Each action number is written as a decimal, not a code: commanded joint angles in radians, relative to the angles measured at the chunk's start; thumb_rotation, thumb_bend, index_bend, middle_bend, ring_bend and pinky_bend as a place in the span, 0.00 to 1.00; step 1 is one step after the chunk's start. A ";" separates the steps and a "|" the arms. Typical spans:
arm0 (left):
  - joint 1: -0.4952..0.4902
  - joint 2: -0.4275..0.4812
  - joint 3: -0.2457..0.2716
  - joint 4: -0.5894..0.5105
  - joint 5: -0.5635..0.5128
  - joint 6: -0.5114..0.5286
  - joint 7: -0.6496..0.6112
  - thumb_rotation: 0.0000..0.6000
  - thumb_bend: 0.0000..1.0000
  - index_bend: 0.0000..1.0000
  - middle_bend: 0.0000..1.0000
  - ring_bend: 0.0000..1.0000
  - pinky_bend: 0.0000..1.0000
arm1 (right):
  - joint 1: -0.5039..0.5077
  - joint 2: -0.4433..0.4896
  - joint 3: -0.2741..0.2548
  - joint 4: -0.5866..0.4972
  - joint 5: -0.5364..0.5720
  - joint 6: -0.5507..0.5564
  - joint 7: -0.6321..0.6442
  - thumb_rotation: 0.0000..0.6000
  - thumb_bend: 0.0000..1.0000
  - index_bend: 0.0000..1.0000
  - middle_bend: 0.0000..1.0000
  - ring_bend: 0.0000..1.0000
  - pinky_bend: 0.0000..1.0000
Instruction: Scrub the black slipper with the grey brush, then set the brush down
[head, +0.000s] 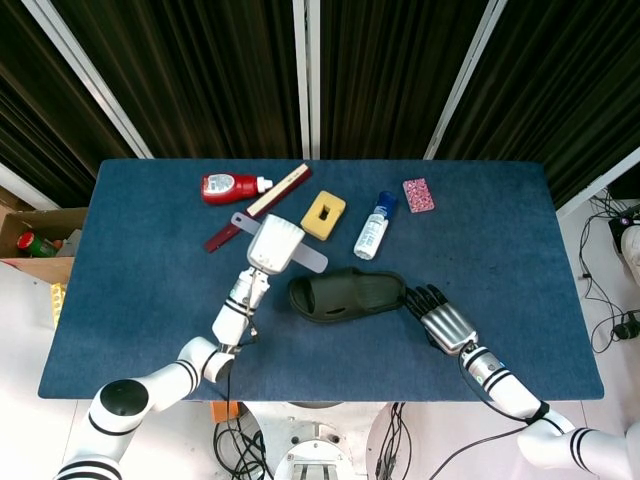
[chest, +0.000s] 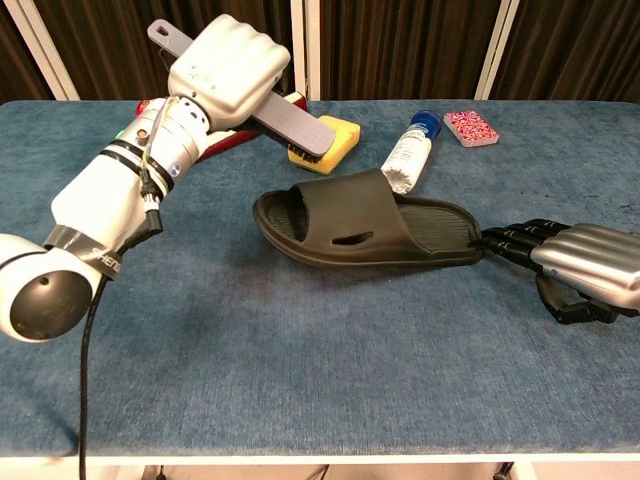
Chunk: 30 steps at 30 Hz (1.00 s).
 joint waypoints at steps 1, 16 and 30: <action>0.021 0.027 0.038 -0.100 0.051 0.065 -0.039 1.00 0.56 1.00 1.00 1.00 1.00 | 0.000 0.000 0.000 0.000 -0.001 0.000 0.000 0.96 0.96 0.00 0.03 0.00 0.00; 0.054 -0.005 0.144 -0.104 0.125 0.031 0.075 1.00 0.56 1.00 1.00 1.00 1.00 | 0.002 0.003 0.003 -0.002 0.007 -0.006 -0.001 0.96 0.97 0.00 0.03 0.00 0.00; 0.029 0.009 0.006 0.038 0.001 -0.041 0.079 1.00 0.56 1.00 1.00 1.00 1.00 | 0.005 -0.001 0.006 -0.003 0.012 -0.010 -0.004 0.97 0.98 0.00 0.03 0.00 0.00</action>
